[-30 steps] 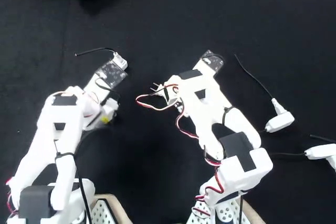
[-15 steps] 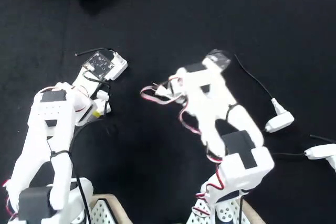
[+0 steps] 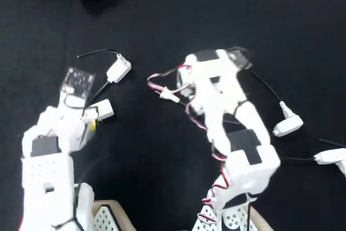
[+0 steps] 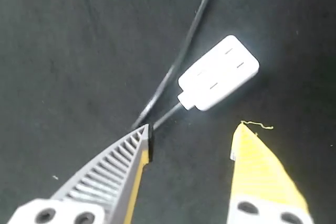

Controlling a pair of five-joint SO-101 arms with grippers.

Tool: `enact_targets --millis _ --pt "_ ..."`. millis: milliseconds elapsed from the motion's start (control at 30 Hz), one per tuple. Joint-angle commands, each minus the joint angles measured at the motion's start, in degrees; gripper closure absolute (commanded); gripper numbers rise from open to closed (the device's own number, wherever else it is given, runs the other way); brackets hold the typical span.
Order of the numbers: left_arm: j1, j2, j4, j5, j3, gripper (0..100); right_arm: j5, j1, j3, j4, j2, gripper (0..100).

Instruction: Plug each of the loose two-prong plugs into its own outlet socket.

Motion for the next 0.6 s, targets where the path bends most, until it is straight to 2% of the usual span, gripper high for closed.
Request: enact_targets --millis 0,100,233,433,567 --pt "-0.7 -11.3 -0.7 3.3 7.1 74 -5.2 -4.6 0.7 -8.0 4.1 82.8" --pt "-0.7 -17.7 2.1 3.3 11.1 74 -9.2 -7.3 -0.7 -12.4 8.7 82.8" --pt "-0.8 -26.5 5.6 2.9 16.9 74 -11.2 -7.5 -3.8 -11.5 10.7 83.2" --pt "-5.6 -40.8 9.5 -4.4 27.3 74 -7.7 -4.0 -4.3 -11.2 10.5 83.4" --pt "-8.0 -44.2 10.6 -6.9 29.5 74 -2.4 -3.7 -4.2 -11.1 10.8 93.1"
